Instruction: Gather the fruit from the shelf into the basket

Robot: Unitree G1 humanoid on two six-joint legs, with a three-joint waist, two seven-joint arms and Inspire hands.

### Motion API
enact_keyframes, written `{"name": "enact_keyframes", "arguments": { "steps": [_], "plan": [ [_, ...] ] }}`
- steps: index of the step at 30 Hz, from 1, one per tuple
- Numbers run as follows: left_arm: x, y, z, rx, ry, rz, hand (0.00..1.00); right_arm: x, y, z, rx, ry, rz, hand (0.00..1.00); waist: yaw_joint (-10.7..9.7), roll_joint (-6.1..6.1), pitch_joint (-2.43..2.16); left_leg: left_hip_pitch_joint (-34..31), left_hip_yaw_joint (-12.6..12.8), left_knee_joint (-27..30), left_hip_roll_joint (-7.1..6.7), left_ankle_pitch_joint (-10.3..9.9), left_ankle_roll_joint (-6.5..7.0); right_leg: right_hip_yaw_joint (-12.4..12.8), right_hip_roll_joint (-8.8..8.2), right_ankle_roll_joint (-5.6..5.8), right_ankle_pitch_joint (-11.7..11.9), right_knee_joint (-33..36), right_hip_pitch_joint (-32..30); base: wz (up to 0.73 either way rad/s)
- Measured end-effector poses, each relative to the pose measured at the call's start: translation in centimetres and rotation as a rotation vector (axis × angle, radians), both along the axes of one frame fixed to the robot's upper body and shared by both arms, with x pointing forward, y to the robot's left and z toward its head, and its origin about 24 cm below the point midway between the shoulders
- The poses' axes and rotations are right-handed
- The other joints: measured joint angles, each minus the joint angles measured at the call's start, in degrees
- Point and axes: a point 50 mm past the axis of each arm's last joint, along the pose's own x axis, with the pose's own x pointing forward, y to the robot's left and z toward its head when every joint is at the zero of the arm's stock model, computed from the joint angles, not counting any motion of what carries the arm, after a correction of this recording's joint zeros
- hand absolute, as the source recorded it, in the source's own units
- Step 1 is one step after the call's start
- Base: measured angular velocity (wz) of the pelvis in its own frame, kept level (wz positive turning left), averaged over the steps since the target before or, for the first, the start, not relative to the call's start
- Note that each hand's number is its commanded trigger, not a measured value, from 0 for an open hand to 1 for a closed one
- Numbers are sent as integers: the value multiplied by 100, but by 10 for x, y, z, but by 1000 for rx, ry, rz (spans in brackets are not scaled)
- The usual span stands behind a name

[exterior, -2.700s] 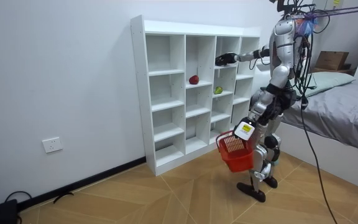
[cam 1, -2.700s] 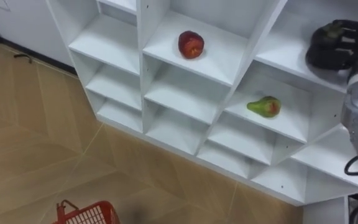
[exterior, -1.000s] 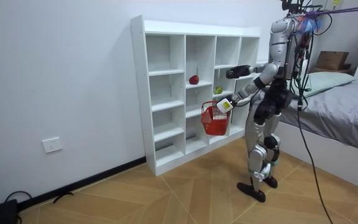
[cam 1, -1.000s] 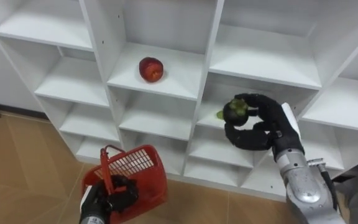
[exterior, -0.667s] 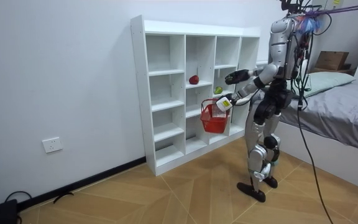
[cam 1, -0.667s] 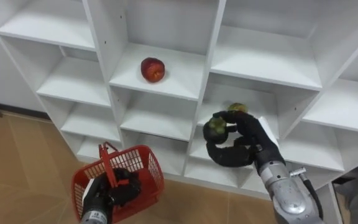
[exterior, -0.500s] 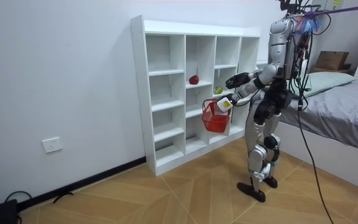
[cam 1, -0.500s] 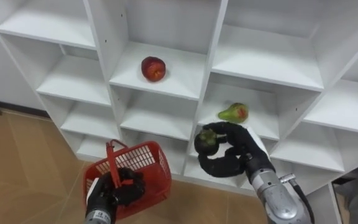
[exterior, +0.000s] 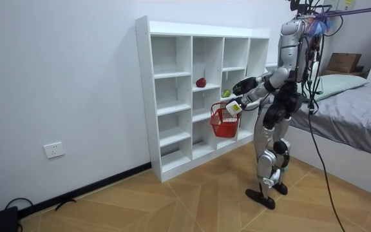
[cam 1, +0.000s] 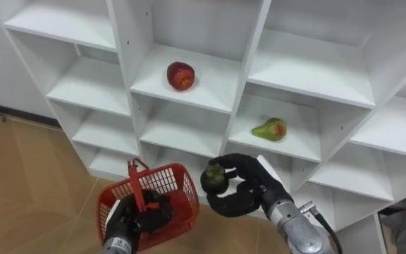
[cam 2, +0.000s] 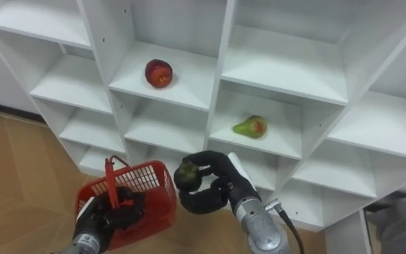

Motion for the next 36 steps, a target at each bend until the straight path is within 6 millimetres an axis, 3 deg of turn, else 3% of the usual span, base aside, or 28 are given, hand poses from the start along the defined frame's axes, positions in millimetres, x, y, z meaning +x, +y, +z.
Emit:
{"name": "enact_keyframes", "arguments": {
  "steps": [5, 13, 36],
  "plan": [
    [0, -2, 0, -2, 0, -13, 100, -2, 9, -9, -24, 48, 63, 100, 156, -10, -4, -89, -52, 42, -5, -2, -1, -9, -2, 0, 0, 23, -73, 1],
    [0, -4, 0, 0, 1, -28, 100, 6, 17, -2, -25, 20, 110, 100, 177, -71, 13, -139, -93, 67, -9, -4, -4, -60, -1, -1, 1, -2, -98, 4],
    [-5, -21, -4, -55, 42, -148, 100, 13, 27, 0, -111, 29, 204, 100, 205, -40, 36, -145, -125, 90, -2, -11, -8, -103, -2, -3, 2, 84, -87, 0]
  ]
}}
